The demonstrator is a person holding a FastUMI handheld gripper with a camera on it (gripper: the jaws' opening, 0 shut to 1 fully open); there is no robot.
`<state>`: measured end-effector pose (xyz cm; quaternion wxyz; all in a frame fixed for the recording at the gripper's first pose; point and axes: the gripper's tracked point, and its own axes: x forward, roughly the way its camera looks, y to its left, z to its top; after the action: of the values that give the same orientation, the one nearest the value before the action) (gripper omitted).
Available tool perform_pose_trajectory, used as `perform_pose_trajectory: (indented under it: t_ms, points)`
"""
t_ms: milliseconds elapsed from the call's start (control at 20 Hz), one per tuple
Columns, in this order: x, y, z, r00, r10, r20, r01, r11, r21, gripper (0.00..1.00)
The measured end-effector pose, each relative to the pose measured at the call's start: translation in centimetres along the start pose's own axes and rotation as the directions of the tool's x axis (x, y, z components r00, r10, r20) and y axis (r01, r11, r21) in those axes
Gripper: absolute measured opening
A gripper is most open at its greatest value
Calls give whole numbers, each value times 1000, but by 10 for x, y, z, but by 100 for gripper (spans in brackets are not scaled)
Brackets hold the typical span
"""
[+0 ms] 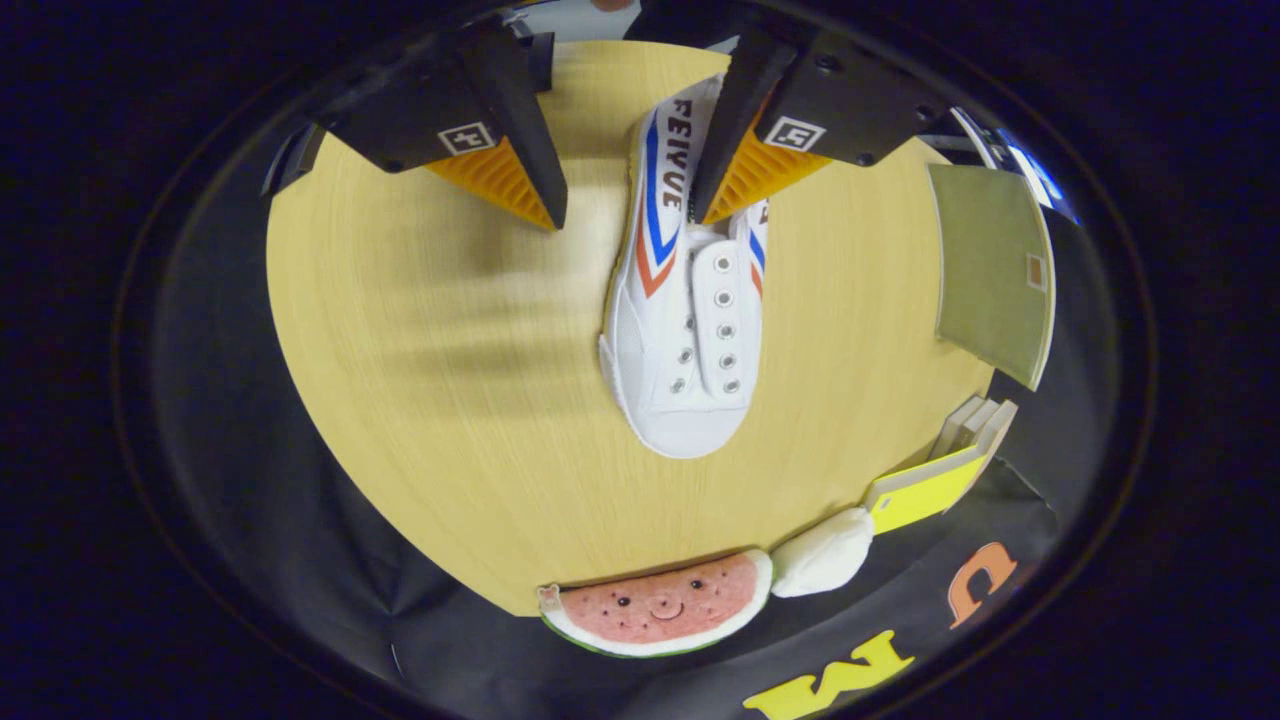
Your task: Open the storage box then place both shoes into the box .Put the left shoe in first, then the right shoe, with the right side of both shoes facing outward in a uniform manner.
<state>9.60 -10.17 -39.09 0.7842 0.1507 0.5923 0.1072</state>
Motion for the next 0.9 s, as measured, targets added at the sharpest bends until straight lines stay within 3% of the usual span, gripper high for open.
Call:
perform_pose_trajectory:
  t_ms: [50,150,300,400,900]
  points:
    - [1,1,2,1000,1,-5,-1,1000,-6,79]
    - [6,9,2,1000,20,-24,-21,1000,-15,55]
    - [2,3,4,1000,-9,-15,9,1000,-10,20]
    - [1,5,1,1000,16,-16,-16,999,29,6]
    - [-77,83,-40,987,146,74,-155,976,151,5]
